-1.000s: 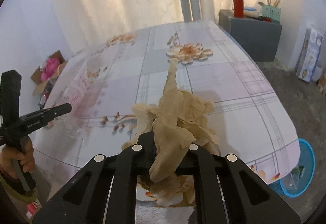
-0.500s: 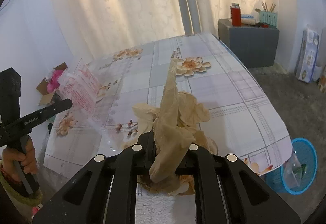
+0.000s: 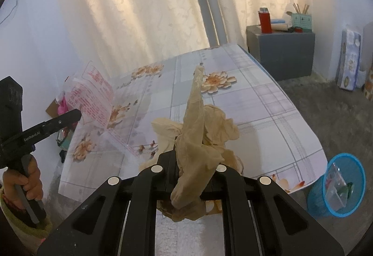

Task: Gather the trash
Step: 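Lift the paper with the right gripper while the left gripper lifts the bag, then carry the paper and bag over the blue wastebasket with both grippers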

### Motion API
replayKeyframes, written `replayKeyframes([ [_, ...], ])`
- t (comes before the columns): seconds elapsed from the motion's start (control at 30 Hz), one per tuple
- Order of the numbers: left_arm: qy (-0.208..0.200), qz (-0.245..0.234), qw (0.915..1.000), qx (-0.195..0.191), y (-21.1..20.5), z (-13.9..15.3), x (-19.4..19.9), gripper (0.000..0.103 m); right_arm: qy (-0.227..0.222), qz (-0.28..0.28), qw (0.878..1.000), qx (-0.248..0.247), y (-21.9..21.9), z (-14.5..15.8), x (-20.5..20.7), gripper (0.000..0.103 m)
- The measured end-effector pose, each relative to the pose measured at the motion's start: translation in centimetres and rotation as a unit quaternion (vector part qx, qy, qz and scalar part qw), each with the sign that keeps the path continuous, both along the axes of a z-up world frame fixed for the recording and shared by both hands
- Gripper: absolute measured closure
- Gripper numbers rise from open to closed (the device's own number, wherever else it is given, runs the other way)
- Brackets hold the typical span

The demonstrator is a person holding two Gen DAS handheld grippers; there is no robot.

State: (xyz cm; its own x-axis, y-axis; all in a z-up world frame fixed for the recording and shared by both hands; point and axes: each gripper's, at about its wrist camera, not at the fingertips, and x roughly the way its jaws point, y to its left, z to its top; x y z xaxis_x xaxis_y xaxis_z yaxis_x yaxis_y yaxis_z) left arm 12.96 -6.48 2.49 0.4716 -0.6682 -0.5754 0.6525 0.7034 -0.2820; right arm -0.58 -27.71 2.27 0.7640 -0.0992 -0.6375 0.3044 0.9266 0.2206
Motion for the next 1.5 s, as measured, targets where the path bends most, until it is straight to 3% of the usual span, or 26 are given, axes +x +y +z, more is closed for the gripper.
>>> replayKeyframes([
  [0.37,-0.026,-0.055,0.9981,-0.008,-4.2,2.6,-2.1,0.103,-0.029,-0.042,0.999,0.01,-1.5,1.1,-3.2,0.092],
  [0.77,-0.04,-0.148,0.9882,0.002,-14.2,4.5,-5.3,0.103,-0.064,-0.136,0.988,0.038,-7.2,0.8,-10.1,0.092],
  [0.97,-0.03,-0.214,0.9763,0.012,-21.3,4.5,-8.0,0.103,-0.072,-0.207,0.974,0.055,-11.2,-0.2,-15.0,0.092],
  [1.23,-0.006,-0.307,0.9511,0.035,-32.3,3.7,-11.9,0.103,-0.06,-0.317,0.943,0.074,-17.3,-2.7,-22.1,0.092],
  [1.5,0.036,-0.373,0.9223,0.093,-43.9,-0.8,-16.0,0.103,-0.055,-0.388,0.907,0.154,-23.4,-7.6,-25.8,0.092],
])
